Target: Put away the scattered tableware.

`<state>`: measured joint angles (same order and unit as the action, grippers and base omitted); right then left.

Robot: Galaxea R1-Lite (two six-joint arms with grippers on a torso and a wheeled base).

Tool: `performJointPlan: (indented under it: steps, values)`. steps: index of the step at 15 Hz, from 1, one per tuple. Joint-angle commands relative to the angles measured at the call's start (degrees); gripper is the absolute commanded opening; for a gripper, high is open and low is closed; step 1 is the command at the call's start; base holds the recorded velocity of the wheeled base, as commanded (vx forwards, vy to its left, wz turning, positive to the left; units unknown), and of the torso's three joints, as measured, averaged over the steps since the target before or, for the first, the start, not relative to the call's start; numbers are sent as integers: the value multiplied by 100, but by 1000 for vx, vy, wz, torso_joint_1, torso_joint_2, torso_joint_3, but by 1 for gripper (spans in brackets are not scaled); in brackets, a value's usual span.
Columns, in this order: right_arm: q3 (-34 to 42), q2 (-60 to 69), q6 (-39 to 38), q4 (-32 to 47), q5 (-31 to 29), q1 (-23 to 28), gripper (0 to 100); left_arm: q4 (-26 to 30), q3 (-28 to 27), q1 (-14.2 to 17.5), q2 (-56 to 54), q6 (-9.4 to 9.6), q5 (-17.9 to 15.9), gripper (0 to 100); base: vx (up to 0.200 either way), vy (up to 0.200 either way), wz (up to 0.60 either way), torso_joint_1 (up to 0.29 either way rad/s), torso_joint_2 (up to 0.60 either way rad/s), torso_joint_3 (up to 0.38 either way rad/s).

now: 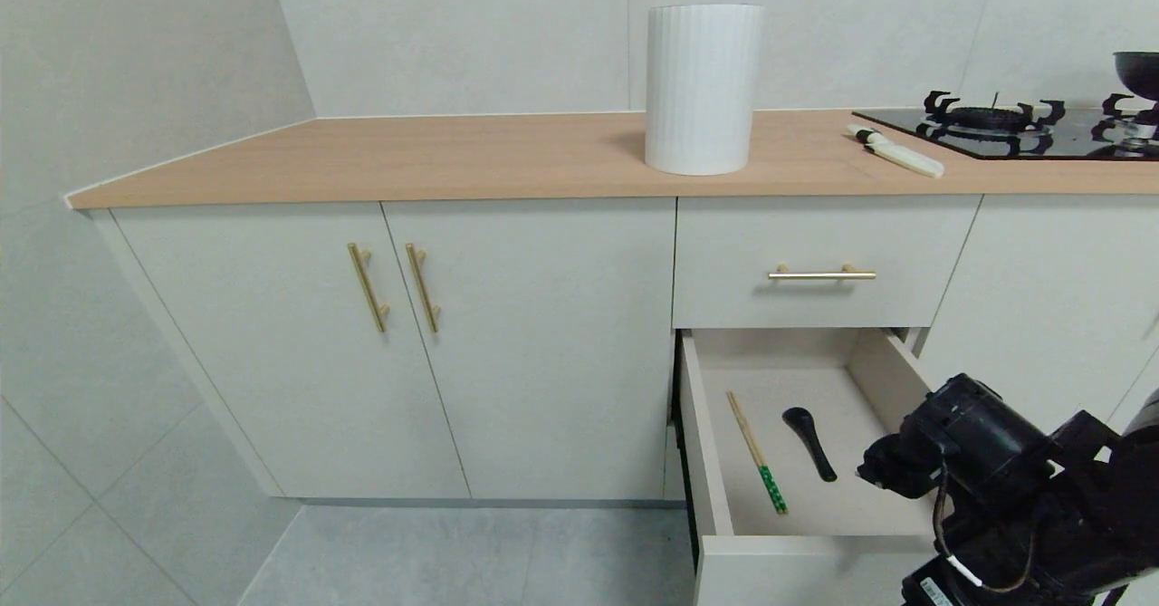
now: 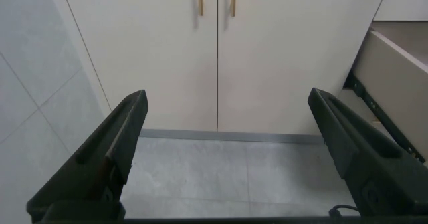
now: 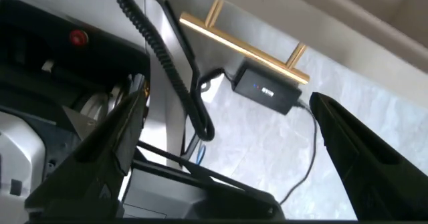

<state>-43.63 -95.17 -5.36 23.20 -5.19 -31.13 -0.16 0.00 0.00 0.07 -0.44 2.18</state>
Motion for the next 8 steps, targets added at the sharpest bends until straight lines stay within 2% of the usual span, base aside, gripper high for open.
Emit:
performJointPlan:
  steps: [1, 5, 8]
  values:
    - [-67, -291, -26, -8, -8, 2, 100, -2, 0, 0, 1, 0, 2, 100, 0, 0, 0, 0, 0, 0]
    - [-304, -634, -668, 0, -122, 11, 100, -2, 0, 0, 1, 0, 2, 100, 0, 0, 0, 0, 0, 0]
    - [-445, -766, -861, 0, -237, 72, 100, -2, 0, 0, 1, -9, 2, 100, 0, 0, 0, 0, 0, 0]
